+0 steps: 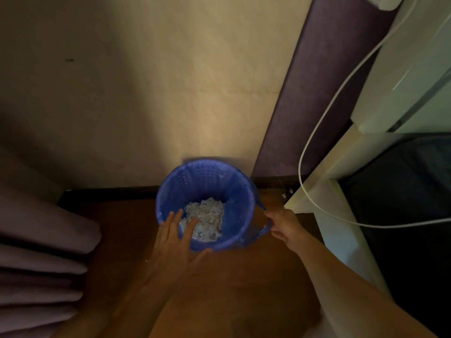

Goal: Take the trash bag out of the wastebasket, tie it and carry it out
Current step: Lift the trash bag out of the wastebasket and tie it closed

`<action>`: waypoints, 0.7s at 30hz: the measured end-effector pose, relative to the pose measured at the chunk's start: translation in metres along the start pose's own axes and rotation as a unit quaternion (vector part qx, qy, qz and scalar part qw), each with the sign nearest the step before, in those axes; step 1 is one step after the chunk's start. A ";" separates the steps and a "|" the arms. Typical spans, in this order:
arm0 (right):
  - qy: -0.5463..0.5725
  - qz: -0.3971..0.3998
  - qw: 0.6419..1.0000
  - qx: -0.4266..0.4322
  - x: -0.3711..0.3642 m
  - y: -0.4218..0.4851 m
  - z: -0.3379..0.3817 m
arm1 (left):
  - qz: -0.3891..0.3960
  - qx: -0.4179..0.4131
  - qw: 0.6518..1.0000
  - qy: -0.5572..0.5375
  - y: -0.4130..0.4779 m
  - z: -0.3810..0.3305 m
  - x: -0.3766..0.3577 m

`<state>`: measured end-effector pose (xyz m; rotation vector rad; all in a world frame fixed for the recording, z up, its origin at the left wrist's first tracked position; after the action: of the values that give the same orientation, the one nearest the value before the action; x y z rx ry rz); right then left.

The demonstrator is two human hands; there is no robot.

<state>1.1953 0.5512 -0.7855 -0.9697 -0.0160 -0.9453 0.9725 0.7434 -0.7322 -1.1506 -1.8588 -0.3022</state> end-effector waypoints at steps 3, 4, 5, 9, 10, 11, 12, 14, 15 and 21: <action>-0.026 -0.001 0.998 0.050 -0.002 -0.004 0.015 | 0.003 -0.015 0.999 0.038 0.004 0.006 -0.009; -0.046 -0.011 0.996 0.079 -0.002 -0.007 0.024 | -0.002 -0.019 0.999 0.042 0.006 0.007 -0.010; -0.064 -0.023 0.992 0.104 -0.001 -0.011 0.033 | -0.004 -0.023 0.999 0.044 0.008 0.008 -0.013; 0.020 -0.059 0.983 0.173 0.006 -0.036 0.067 | 0.015 -0.024 0.994 0.110 0.008 0.004 -0.016; 0.062 -0.061 0.977 0.194 0.009 -0.045 0.076 | 0.012 -0.026 0.992 0.122 0.007 -0.001 -0.013; 0.092 -0.057 0.969 0.222 0.011 -0.056 0.087 | 0.011 -0.028 0.991 0.130 0.004 -0.005 -0.011; 0.099 -0.057 0.960 0.256 0.013 -0.068 0.098 | 0.008 -0.034 0.991 0.133 0.003 -0.009 -0.009; 0.055 -0.064 0.942 0.325 0.012 -0.091 0.114 | 0.020 -0.028 0.992 0.121 0.001 -0.011 -0.010; 0.029 -0.061 0.932 0.356 0.009 -0.103 0.119 | 0.023 -0.022 0.992 0.121 0.001 -0.010 -0.011; -0.045 -0.032 0.870 0.490 -0.013 -0.171 0.140 | 0.026 -0.014 0.993 0.112 0.002 -0.009 -0.015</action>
<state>1.1224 0.6220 -0.5886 -0.0571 -0.5620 -0.7944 0.9814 0.7304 -0.7392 -1.1329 -1.6302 -0.4126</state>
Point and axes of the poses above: each hand's wrist, its own y-axis towards the middle knuckle, its own x-axis out of the back of the hand, z = x × y, the point moved 10 cm from there along y, towards the middle knuckle, and after that the axes turned 14 degrees about -y, right-handed, at the moved point
